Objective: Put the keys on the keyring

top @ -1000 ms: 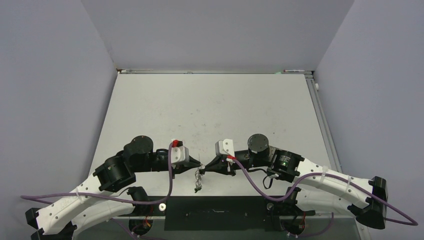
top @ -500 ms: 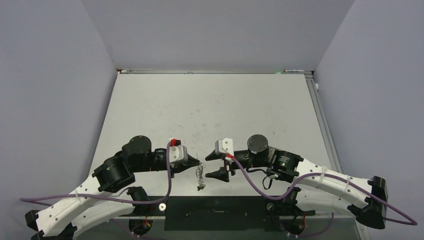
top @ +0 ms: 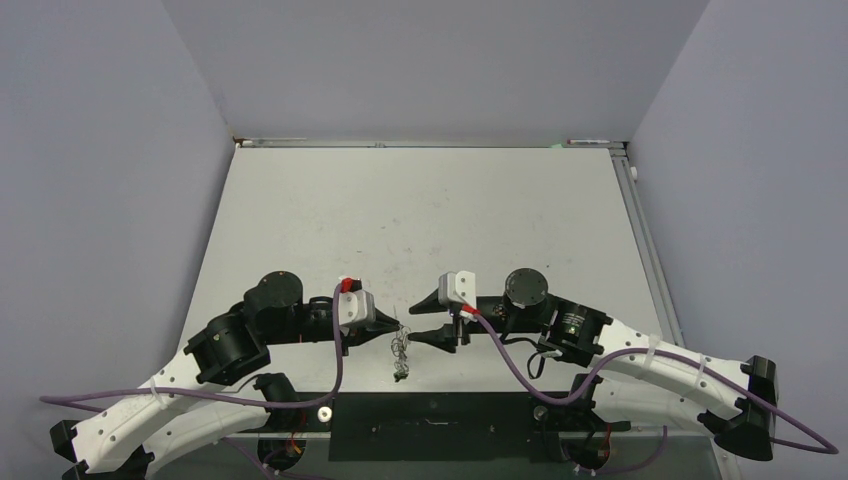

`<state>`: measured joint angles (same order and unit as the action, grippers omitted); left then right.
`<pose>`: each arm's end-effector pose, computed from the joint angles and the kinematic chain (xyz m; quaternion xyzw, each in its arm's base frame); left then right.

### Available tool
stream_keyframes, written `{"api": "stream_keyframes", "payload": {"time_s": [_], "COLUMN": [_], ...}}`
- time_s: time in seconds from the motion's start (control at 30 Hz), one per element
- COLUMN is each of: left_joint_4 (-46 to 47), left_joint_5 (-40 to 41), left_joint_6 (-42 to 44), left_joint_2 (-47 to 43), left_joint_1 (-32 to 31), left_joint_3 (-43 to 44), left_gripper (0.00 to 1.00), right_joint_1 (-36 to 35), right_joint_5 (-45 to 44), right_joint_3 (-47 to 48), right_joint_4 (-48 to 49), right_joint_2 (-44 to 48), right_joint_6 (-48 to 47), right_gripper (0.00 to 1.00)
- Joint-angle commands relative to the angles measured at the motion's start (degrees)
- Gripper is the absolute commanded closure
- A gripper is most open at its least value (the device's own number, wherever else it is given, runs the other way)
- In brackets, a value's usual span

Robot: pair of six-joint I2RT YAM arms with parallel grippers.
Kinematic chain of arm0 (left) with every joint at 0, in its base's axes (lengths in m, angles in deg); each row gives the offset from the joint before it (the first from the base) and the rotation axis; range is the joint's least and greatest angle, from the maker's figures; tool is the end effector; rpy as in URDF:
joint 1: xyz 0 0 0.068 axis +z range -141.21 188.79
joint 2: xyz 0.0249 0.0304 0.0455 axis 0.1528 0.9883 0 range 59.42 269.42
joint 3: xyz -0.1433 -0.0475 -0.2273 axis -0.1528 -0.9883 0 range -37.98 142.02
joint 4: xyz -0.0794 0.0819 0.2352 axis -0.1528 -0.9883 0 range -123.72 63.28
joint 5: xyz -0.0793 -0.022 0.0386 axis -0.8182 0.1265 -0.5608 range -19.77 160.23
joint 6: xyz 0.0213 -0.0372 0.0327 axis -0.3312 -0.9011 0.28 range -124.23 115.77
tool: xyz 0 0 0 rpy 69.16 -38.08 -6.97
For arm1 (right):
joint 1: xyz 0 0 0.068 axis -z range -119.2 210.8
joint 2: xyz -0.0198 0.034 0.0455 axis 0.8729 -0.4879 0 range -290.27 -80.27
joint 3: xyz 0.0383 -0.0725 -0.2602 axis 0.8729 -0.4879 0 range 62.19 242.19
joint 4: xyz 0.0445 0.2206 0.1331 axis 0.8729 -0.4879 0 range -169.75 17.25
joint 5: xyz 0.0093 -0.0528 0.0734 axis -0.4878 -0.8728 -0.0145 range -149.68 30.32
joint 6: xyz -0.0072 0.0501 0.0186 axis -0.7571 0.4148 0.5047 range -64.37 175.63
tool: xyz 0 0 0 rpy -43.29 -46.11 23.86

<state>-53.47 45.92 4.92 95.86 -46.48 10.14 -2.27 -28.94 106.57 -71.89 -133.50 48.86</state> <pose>0.0666 -0.1219 0.3509 0.5220 0.5883 -0.3867 0.4816 0.0821 0.2016 0.3320 -0.5592 0.4971 0.4749 0.4634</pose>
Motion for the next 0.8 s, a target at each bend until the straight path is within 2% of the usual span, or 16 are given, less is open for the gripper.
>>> {"api": "stream_keyframes", "payload": {"time_s": [0.0, 0.5, 0.77], "left_joint_4": [4.53, 4.59, 4.64], "left_joint_5": [-1.0, -0.82, -0.38], "left_joint_6": [-0.71, -0.77, -0.8], "left_joint_2": [-0.33, -0.59, -0.67], "left_joint_1": [0.33, 0.36, 0.39], "left_joint_3": [0.49, 0.41, 0.4], "left_gripper": [1.0, 1.0, 1.0], "right_joint_1": [-0.12, -0.12, -0.13], "right_joint_5": [-0.33, 1.32, 1.94], "right_joint_3": [1.14, -0.24, -0.61], "right_joint_4": [5.38, 8.8, 7.85], "right_joint_2": [0.01, -2.7, -4.16], "right_joint_6": [0.13, 2.89, 2.96], "right_gripper": [0.57, 0.69, 0.7]}}
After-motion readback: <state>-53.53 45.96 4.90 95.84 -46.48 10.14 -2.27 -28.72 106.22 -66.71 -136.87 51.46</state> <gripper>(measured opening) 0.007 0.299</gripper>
